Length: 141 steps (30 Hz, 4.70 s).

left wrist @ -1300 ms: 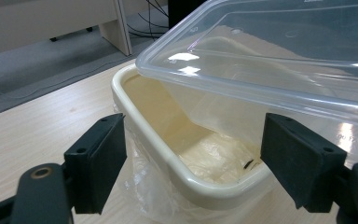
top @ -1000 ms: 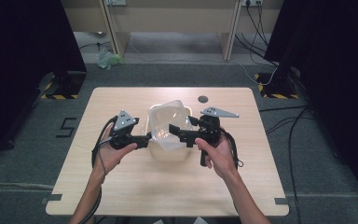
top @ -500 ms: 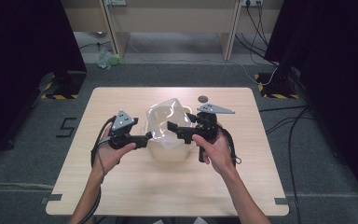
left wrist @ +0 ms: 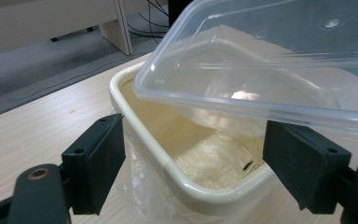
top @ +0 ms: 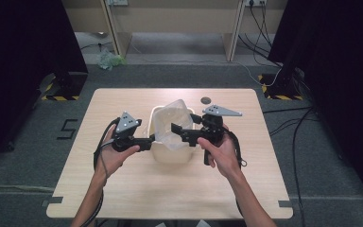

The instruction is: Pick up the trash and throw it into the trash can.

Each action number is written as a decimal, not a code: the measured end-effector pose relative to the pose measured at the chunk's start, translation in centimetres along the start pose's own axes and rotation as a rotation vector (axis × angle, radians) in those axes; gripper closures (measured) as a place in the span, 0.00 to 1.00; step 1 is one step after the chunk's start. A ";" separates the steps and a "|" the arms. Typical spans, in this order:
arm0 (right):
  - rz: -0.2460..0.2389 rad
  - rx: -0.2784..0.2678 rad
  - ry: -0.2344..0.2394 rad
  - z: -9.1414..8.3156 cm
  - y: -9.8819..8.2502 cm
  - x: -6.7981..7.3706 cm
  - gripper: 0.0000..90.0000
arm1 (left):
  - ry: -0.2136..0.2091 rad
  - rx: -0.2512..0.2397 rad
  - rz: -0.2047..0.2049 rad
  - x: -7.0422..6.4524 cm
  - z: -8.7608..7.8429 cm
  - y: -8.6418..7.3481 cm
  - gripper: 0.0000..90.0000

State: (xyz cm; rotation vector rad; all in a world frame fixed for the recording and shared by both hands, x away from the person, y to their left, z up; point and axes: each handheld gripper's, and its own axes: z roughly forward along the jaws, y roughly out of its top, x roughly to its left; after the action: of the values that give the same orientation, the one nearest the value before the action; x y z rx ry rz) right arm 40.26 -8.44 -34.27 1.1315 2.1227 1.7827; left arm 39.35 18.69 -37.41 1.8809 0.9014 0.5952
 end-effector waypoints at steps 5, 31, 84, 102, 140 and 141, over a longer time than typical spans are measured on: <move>0.057 -0.009 0.028 -0.2 0.6 -0.3 0.14 | 0.002 -0.007 0.010 -0.2 -0.4 0.2 0.23; 0.091 -0.004 0.024 0.1 1.1 0.4 0.16 | 0.008 -0.034 -0.029 0.3 -0.7 0.3 0.21; -0.096 0.076 -0.290 -5.3 -5.7 -6.2 0.16 | -0.019 0.007 -0.064 -0.2 -2.6 -3.9 0.17; -0.145 0.109 -0.335 -6.6 -8.4 -6.7 0.16 | -0.030 0.016 -0.090 -0.4 -2.2 -6.6 0.17; -0.139 0.324 -0.410 -7.2 -17.7 -8.5 0.17 | -0.017 0.202 -0.121 -0.7 0.0 -15.0 0.17; -0.139 0.334 -0.414 -7.3 -18.1 -8.6 0.17 | -0.014 0.211 -0.116 -0.7 0.1 -15.1 0.17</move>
State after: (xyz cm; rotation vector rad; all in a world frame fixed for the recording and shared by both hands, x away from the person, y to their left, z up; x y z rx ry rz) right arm 34.22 -19.64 -51.36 1.2556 2.2133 1.0461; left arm 33.93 22.52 -50.97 2.0003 1.0916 0.4296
